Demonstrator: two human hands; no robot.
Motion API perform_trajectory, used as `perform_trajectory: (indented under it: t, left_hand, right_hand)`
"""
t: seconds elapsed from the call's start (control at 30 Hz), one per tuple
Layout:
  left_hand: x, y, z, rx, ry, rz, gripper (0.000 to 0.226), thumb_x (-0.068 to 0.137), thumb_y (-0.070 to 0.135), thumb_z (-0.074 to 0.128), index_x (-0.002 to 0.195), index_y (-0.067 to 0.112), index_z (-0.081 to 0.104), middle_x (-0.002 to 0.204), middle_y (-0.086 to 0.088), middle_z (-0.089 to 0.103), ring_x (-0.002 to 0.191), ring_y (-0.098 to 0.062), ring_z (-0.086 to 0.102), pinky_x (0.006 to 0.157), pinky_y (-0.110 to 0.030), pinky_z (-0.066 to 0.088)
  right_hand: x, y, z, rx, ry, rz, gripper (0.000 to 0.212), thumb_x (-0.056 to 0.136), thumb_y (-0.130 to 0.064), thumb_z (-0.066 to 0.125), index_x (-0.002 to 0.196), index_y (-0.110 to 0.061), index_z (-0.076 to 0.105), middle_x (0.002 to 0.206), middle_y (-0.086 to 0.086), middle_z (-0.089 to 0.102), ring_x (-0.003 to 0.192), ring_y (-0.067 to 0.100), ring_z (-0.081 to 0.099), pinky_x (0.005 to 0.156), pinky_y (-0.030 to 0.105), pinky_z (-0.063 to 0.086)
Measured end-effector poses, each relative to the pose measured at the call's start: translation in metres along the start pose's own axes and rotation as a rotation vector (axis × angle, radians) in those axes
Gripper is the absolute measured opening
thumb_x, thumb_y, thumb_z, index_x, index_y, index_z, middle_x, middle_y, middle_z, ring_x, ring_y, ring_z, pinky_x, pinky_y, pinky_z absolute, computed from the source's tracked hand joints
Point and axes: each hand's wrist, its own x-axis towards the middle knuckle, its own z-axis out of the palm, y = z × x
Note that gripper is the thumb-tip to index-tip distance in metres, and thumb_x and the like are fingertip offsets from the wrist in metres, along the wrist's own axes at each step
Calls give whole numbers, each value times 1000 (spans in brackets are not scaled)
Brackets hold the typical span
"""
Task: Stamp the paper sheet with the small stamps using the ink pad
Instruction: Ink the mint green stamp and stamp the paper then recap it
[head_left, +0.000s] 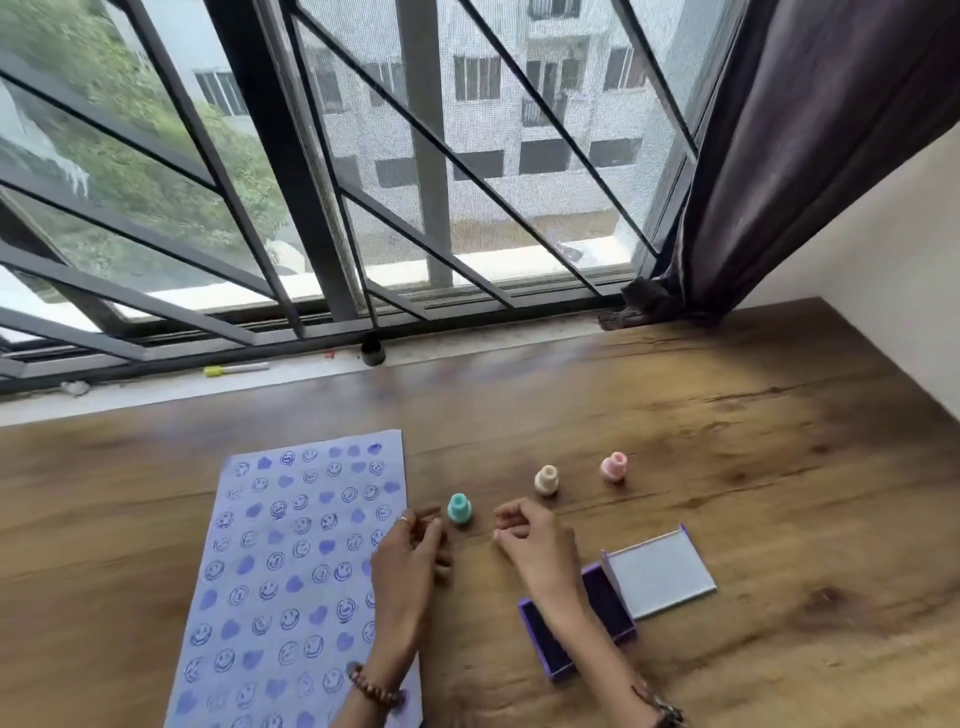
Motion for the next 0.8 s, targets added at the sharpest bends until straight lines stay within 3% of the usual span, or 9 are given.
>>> perform_trajectory:
  t: [0.07, 0.13, 0.23, 0.37, 0.47, 0.57, 0.63, 0.7, 0.8]
  left_hand:
    - [6, 2, 4, 45, -54, 13, 17, 84, 10, 57, 86, 22, 69, 55, 1, 64, 39, -8, 54, 46, -28, 49]
    - [8, 6, 7, 45, -80, 23, 14, 82, 9, 59, 85, 16, 71, 55, 0, 64, 40, -8, 54, 42, -24, 49]
    - [4, 9, 5, -36, -86, 37, 13, 80, 9, 63, 81, 19, 71, 61, 4, 69, 49, -4, 61, 41, -18, 49]
    - [-3, 10, 0, -291, -229, -68, 15, 83, 4, 60, 88, 16, 67, 84, 0, 71, 71, -4, 67, 57, -15, 55]
    - [-16, 12, -1, -474, -359, -198, 17, 86, 5, 55, 82, 12, 71, 74, -4, 75, 70, -11, 70, 60, -15, 56]
    - [-30, 16, -2, -513, -415, -164, 11, 78, 8, 63, 85, 10, 72, 79, -6, 77, 77, -15, 71, 65, -15, 56]
    - [-38, 18, -1, -453, -428, -74, 18, 74, 8, 69, 92, 10, 71, 88, -3, 77, 86, -13, 70, 69, -13, 55]
    - [-45, 19, 1, -283, -391, 52, 20, 74, 7, 71, 93, 15, 72, 91, 0, 76, 87, -9, 69, 70, -10, 52]
    - [-53, 10, -1, 56, -319, 260, 27, 76, 4, 69, 92, 25, 69, 94, 4, 71, 89, -7, 65, 73, -5, 45]
  right_hand:
    - [5, -9, 8, -84, 2, -75, 22, 76, -4, 62, 94, -15, 66, 96, 3, 69, 84, 16, 65, 77, 24, 52]
    - [8, -17, 12, -131, -15, -129, 26, 75, -3, 61, 98, -14, 64, 102, 6, 66, 91, 21, 64, 82, 33, 51]
    - [3, -19, 10, -117, -48, -182, 29, 76, -9, 67, 103, -17, 61, 106, 3, 65, 98, 18, 61, 86, 31, 50]
    - [-16, -14, -4, -35, -24, -261, 15, 85, -16, 62, 99, -19, 61, 99, 0, 71, 92, 10, 64, 79, 25, 51]
    - [-38, -16, -14, 59, -24, -243, 8, 89, -20, 57, 95, -20, 62, 87, -1, 71, 79, 12, 66, 73, 35, 56]
    - [-54, -17, -22, 43, 46, -191, 16, 93, -29, 49, 87, -16, 58, 70, 0, 64, 66, 19, 61, 66, 41, 49]
    - [-61, -18, -31, 187, 66, -73, 28, 93, -33, 46, 76, -14, 57, 59, 0, 58, 52, 15, 55, 57, 35, 49]
    - [-68, -19, -38, 502, 44, 107, 33, 93, -34, 47, 70, -13, 58, 52, -2, 53, 44, 9, 49, 42, 20, 46]
    - [-81, -18, -50, 1028, -21, 374, 28, 93, -20, 49, 70, -6, 58, 47, 5, 56, 38, 11, 54, 34, 18, 47]
